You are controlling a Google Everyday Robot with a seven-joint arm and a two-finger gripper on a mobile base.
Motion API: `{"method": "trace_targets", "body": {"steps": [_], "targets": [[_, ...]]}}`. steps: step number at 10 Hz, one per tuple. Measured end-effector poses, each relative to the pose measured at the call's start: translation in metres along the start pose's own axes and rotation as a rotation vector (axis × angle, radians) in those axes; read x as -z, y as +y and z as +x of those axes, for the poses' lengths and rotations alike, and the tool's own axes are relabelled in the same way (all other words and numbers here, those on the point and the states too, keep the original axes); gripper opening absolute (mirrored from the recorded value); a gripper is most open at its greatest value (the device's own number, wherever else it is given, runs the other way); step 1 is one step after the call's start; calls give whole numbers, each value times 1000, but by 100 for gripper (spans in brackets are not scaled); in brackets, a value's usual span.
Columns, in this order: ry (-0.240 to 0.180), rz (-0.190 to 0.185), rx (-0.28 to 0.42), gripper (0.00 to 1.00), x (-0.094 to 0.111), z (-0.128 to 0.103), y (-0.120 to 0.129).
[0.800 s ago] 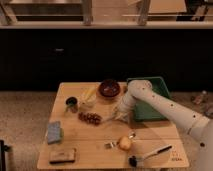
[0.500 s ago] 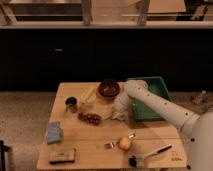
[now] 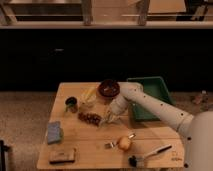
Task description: Wipe table surface with towel
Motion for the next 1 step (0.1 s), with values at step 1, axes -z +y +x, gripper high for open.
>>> {"method": "trace_targets", "body": {"steps": [1], "targets": [[-4, -7, 2, 0, 2, -3, 9]]}}
